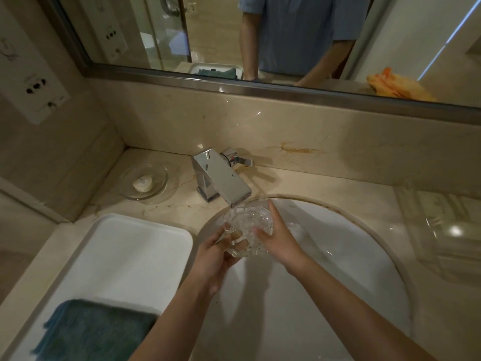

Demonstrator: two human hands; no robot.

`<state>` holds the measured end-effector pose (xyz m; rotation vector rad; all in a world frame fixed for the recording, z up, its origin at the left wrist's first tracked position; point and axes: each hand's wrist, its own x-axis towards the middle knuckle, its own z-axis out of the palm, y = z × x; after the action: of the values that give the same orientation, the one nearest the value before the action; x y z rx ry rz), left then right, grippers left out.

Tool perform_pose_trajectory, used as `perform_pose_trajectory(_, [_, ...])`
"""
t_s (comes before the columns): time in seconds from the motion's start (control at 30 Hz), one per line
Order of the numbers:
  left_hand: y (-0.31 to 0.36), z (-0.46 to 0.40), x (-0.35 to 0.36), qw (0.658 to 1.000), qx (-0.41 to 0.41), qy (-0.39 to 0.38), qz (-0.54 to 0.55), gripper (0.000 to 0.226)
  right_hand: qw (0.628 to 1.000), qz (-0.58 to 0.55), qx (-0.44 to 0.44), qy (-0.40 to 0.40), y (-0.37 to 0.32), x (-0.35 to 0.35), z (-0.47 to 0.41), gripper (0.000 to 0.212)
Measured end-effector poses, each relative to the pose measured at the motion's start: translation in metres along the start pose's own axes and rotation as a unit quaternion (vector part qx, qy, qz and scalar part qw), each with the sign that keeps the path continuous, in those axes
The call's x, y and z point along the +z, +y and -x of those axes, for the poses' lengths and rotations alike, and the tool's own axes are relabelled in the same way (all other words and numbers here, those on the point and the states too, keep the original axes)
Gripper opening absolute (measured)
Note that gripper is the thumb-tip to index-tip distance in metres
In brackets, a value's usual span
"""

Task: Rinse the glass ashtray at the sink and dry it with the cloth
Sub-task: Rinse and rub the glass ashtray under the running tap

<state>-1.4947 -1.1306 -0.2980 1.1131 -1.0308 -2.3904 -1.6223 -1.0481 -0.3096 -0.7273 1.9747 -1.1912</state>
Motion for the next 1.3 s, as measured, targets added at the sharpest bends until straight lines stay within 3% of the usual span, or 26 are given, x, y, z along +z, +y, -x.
perform_pose_trajectory(0.07, [0.000, 0.001, 0.000, 1.000, 0.005, -0.013, -0.013, 0.031, 0.997, -0.045, 0.056, -0.017, 0.000, 0.003, 0.000, 0.100])
perform_pose_trajectory(0.13, [0.000, 0.002, 0.001, 1.000, 0.009, -0.019, -0.015, 0.030, 0.993, -0.071, 0.089, -0.009, -0.001, 0.004, -0.002, 0.102])
perform_pose_trajectory(0.37, [-0.003, 0.001, -0.002, 1.000, -0.001, -0.026, -0.012, 0.034, 0.975, -0.153, 0.145, 0.063, -0.003, 0.011, -0.013, 0.019])
perform_pose_trajectory(0.5, [-0.004, -0.001, -0.003, 1.000, 0.004, -0.013, -0.010, 0.034, 0.971, -0.167, 0.150, 0.081, -0.004, 0.011, -0.016, 0.022])
perform_pose_trajectory(0.7, [-0.003, -0.003, -0.004, 1.000, 0.004, -0.007, -0.022, 0.023, 0.965, -0.210, 0.154, -0.042, -0.006, 0.001, -0.012, 0.009])
perform_pose_trajectory(0.77, [-0.002, -0.003, -0.003, 0.999, 0.008, -0.002, -0.045, 0.023, 0.960, -0.226, 0.143, -0.080, -0.005, -0.002, -0.011, 0.016])
perform_pose_trajectory(0.83, [-0.001, -0.005, -0.001, 0.998, 0.015, 0.006, -0.069, 0.026, 0.960, -0.234, 0.113, -0.106, -0.003, -0.003, -0.009, 0.040])
perform_pose_trajectory(0.93, [0.000, -0.005, 0.004, 0.994, 0.021, 0.023, -0.108, 0.031, 0.964, -0.222, 0.086, -0.114, -0.002, -0.002, -0.006, 0.067])
perform_pose_trajectory(1.0, [0.000, -0.007, 0.007, 0.990, 0.027, 0.031, -0.135, 0.031, 0.971, -0.206, 0.073, -0.098, -0.002, 0.001, -0.004, 0.070])
perform_pose_trajectory(1.1, [-0.002, -0.011, 0.006, 0.986, 0.021, 0.052, -0.156, 0.031, 0.975, -0.200, 0.080, -0.053, -0.002, 0.006, -0.001, 0.061])
perform_pose_trajectory(1.3, [-0.005, -0.013, 0.013, 0.982, 0.023, 0.092, -0.165, 0.015, 0.971, -0.204, 0.124, 0.028, -0.005, 0.013, 0.002, 0.012])
